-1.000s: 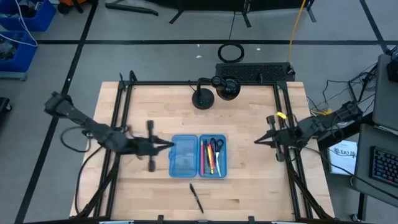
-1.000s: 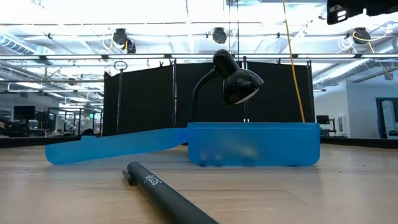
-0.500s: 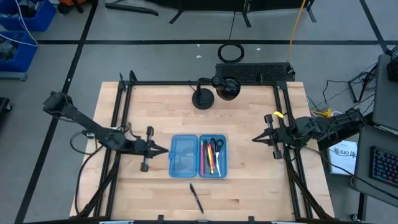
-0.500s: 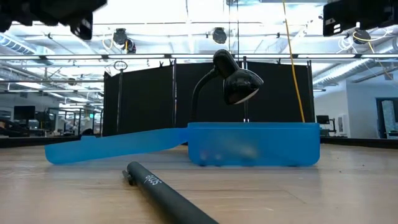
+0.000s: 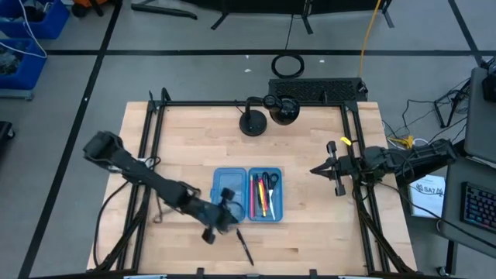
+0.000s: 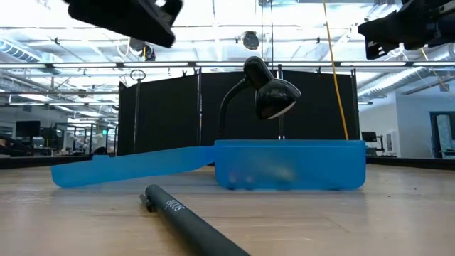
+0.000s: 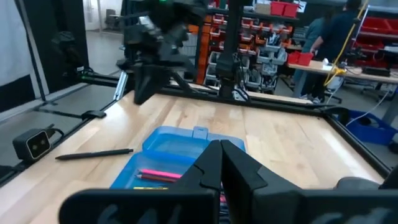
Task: Pick & place school supplies into a supply box
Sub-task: Put the black pen into the blue supply box
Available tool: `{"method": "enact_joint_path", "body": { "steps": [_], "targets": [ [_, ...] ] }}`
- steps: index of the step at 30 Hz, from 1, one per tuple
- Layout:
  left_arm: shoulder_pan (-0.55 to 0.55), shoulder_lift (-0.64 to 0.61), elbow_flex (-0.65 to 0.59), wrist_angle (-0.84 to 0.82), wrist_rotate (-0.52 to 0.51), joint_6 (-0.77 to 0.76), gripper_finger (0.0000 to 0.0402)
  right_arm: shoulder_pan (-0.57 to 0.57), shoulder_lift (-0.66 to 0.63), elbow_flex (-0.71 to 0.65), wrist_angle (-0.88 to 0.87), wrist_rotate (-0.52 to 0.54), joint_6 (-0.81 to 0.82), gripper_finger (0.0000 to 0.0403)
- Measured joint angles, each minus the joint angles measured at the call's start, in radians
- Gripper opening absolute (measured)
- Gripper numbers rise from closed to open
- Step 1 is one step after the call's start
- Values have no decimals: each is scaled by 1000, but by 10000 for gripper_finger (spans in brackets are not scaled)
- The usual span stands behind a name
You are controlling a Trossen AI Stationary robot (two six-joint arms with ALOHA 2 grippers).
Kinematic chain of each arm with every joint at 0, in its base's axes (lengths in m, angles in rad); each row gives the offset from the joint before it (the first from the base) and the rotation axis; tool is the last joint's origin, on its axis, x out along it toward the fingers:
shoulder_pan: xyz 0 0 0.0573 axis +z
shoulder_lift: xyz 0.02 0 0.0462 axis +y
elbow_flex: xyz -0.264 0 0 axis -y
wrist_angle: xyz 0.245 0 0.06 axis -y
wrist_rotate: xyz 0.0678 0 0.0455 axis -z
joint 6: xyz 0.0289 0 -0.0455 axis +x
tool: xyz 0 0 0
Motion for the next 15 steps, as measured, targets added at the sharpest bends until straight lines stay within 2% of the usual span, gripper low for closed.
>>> {"method": "enact_joint_path", "body": {
  "steps": [4,8,11,15],
  "targets": [
    [-1,125,194,-200,20,41,21,-2,0,0,0,0,24,0],
    [1,226,347,-320,119,82,33,-2,0,0,-2,0,50,0],
    [1,290,436,-385,181,86,72,-2,0,0,-8,0,55,0],
    [-1,373,529,-498,188,160,148,-2,0,0,-8,0,55,0]
  ]
}}
